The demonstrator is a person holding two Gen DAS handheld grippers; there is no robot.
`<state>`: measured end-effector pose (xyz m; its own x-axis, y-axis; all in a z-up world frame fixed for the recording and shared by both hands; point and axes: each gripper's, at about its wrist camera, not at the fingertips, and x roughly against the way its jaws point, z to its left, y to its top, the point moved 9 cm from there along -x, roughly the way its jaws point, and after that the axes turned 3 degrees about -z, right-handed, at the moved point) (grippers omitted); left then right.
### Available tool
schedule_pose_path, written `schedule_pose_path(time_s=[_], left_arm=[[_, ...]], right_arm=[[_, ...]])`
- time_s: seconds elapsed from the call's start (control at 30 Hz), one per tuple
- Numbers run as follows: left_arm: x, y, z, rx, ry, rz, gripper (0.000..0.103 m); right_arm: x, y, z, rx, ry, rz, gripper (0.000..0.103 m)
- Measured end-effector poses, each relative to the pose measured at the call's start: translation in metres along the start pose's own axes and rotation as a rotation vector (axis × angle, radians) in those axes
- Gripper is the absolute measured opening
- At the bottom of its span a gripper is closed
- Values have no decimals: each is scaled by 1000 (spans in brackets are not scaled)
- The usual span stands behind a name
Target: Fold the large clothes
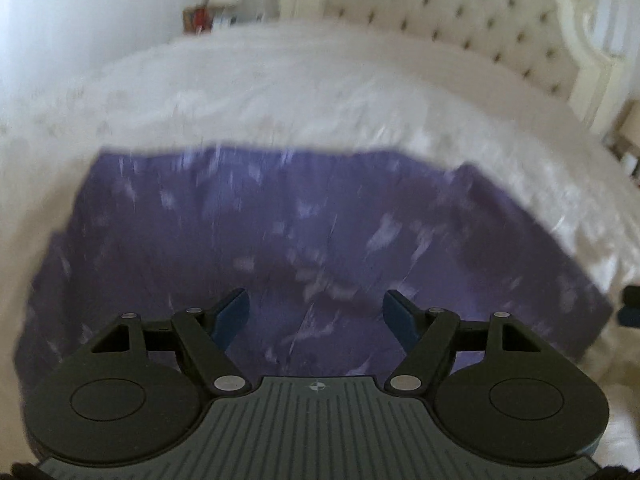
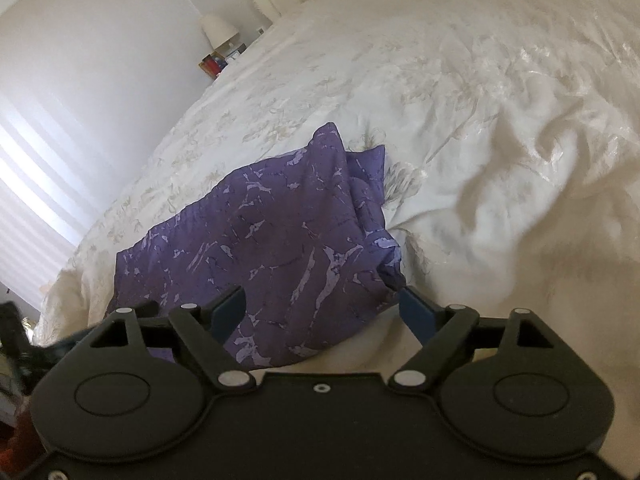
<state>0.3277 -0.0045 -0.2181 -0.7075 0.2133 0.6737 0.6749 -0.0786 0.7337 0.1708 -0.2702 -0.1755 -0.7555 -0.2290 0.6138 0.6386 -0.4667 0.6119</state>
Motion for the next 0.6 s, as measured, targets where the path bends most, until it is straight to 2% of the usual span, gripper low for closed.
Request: schedule_pose_path(time_s=[0.1, 0.2, 0.33, 0.6], left_arm=[[-17, -16, 6, -2, 3, 40, 74], [-22, -22, 10, -5, -1, 64, 74], [-23, -26, 14, 5, -8, 61, 74], [-15, -28, 12, 19, -5, 42, 75]], right_arm=[[-9, 0, -2, -10, 13, 22, 91], [-23, 5, -6, -37, 41, 44, 92], [-45, 16, -11, -55, 76, 71, 100], [-107, 25, -17, -104, 141, 185, 103]])
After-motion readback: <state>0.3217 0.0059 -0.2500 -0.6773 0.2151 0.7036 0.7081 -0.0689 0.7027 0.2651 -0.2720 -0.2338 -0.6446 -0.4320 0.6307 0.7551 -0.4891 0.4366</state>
